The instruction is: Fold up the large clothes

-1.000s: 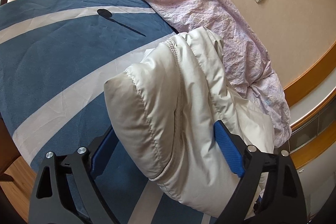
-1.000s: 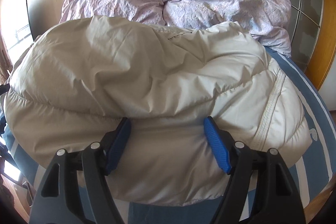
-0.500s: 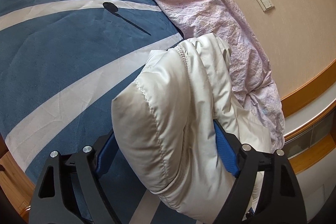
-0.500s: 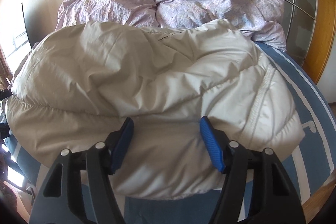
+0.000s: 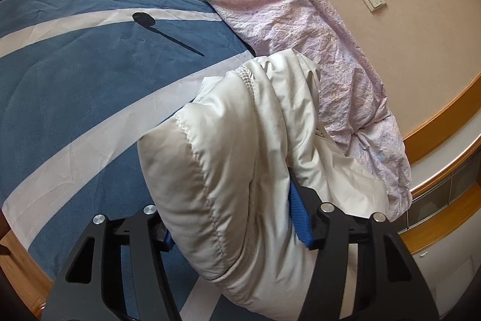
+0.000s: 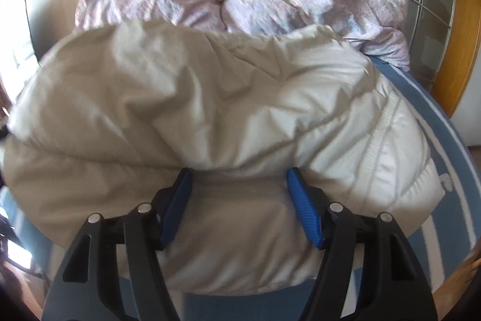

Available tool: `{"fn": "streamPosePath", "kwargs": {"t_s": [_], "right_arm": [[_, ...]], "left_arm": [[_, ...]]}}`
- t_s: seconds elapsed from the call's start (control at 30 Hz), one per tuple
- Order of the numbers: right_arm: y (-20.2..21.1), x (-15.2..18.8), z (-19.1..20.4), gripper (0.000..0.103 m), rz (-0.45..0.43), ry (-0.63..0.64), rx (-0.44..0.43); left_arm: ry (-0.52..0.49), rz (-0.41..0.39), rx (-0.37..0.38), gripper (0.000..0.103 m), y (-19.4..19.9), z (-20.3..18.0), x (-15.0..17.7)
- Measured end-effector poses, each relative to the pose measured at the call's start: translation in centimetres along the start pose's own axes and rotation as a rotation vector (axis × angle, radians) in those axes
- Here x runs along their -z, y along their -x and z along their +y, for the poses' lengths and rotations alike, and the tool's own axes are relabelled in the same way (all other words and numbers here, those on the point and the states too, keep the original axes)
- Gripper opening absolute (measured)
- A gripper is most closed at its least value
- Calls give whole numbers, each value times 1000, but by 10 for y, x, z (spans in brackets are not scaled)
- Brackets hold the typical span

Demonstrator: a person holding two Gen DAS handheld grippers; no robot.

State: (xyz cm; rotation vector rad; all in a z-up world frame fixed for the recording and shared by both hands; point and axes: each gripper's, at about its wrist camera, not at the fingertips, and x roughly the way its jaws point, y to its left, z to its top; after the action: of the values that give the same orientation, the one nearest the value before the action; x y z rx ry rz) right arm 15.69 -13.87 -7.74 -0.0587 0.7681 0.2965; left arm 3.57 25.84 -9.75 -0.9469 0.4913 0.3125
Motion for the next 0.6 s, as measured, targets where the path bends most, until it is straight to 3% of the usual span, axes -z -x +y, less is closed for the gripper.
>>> {"fn": "streamPosePath", "kwargs": {"t_s": [0.13, 0.3, 0.37, 0.43, 0.6], "right_arm": [[10, -4, 28, 65, -50, 80, -33], [-19, 1, 41, 66, 38, 114, -28], [-23, 1, 45, 66, 51, 135, -8], [-28, 1, 47, 66, 56, 147, 6], [-29, 5, 45, 66, 56, 142, -2]], "left_arm": [[-1, -1, -8, 59, -2, 0, 1], [-9, -11, -10, 58, -2, -5, 1], [-40, -19, -5, 44, 0, -13, 0], [-77, -35, 10, 38, 4, -24, -2], [-139, -60, 56, 30, 13, -48, -6]]}}
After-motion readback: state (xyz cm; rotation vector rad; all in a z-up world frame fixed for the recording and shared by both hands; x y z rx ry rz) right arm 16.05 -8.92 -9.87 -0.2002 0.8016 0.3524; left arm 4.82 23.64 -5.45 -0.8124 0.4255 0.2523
